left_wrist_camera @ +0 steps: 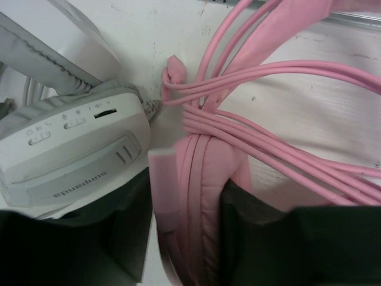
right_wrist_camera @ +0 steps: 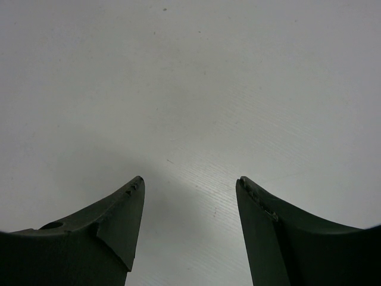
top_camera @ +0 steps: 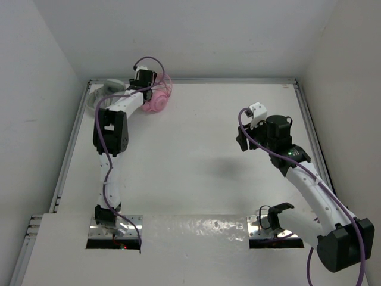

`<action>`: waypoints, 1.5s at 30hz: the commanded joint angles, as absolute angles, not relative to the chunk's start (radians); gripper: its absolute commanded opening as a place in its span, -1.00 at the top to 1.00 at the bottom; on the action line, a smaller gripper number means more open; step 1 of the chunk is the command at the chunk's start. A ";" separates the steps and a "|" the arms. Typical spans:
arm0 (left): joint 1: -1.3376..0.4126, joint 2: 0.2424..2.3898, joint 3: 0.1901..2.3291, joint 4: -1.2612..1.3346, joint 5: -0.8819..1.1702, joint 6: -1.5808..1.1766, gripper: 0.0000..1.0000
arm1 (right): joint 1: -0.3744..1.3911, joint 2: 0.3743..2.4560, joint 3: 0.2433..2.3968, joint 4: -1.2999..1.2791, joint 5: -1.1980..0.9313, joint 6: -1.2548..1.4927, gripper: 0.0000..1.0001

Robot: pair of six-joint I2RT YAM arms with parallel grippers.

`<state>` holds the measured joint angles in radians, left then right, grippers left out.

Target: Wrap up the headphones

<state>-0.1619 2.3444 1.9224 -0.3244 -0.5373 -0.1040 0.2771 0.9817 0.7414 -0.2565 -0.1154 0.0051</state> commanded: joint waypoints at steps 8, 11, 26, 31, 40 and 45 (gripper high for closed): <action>-0.149 2.244 1.924 -0.284 -0.468 -0.130 -0.08 | 0.282 0.957 0.770 -0.244 -0.115 0.017 -0.25; -0.152 2.229 1.928 -0.282 -0.443 -0.126 -0.08 | 0.282 0.947 0.762 -0.250 -0.114 0.012 -0.25; -0.155 2.149 1.965 -0.305 -0.428 -0.101 -0.52 | 0.281 0.934 0.761 -0.244 -0.127 0.015 -0.25; -0.153 2.073 1.985 -0.336 -0.416 -0.074 -0.53 | 0.281 0.930 0.770 -0.259 -0.111 0.034 -0.26; -0.071 1.677 1.827 -0.521 -0.322 0.057 -0.60 | 0.281 0.875 0.735 -0.356 0.012 0.149 -0.45; 0.002 1.251 1.361 -0.505 -0.308 0.231 -0.65 | 0.281 0.775 0.649 -0.383 0.003 0.202 -0.98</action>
